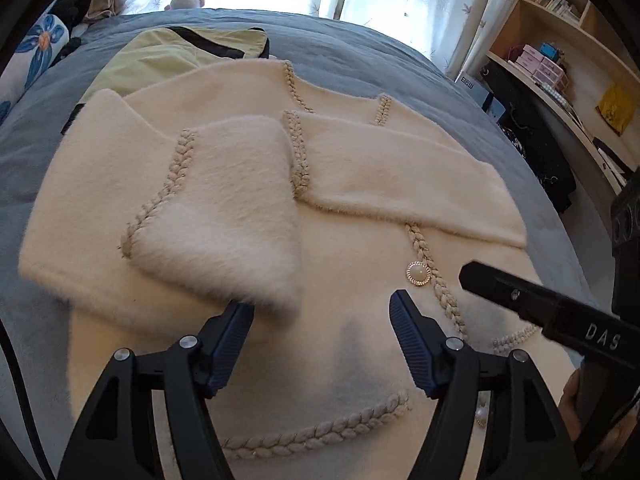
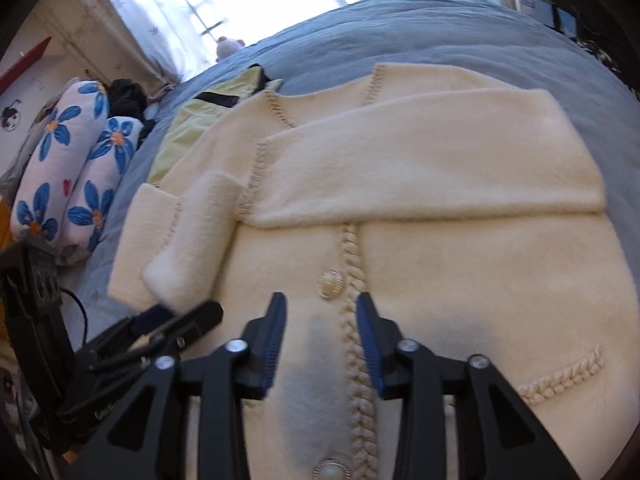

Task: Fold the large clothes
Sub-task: 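Fold the held sleeve across the cardigan body toward the right gripper, release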

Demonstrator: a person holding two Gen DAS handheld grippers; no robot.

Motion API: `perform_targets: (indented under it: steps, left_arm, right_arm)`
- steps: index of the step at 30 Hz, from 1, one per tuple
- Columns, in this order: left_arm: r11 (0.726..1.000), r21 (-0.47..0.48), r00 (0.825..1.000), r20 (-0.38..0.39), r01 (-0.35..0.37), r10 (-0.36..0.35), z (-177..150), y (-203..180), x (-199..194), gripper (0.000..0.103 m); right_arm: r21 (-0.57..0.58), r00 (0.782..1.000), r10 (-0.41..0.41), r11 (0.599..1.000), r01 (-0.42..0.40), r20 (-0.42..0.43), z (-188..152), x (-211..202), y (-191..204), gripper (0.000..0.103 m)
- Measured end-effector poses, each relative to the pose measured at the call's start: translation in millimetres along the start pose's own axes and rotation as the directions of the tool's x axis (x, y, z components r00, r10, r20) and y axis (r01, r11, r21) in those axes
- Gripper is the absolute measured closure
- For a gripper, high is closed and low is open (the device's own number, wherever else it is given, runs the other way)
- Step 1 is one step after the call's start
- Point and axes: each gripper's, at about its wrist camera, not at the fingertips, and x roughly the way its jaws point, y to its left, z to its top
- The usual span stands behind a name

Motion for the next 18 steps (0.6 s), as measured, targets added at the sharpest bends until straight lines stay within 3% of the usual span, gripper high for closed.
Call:
perform_targets:
  steps: [4,10,15,18]
  left_arm:
    - [0.999,-0.003,0.999,0.028,-0.033,0.033,-11,15,-28,0.033]
    - [0.986,-0.118,0.992,0.035,-0.118,0.123,-24,64,-53,0.033]
    - [0.957,-0.225,0.983,-0.015,-0.182,0.184,-34,104,-49,0.033]
    - [0.944,-0.262,0.98,-0.034,-0.198,0.196,-38,120,-44,0.033]
  right_arm:
    - [-0.152,0.998,0.048,0.987,-0.043,0.031,14,-3,38,0.033]
    - [-0.388,0.997,0.071,0.919,-0.068,-0.008,15,22,100,0.031]
    - [-0.578,0.998,0.016,0.814,-0.051,-0.065,-5,57,140,0.031]
    - [-0.676,0.998,-0.054,0.737,0.016,-0.035,-17,74,157,0.031]
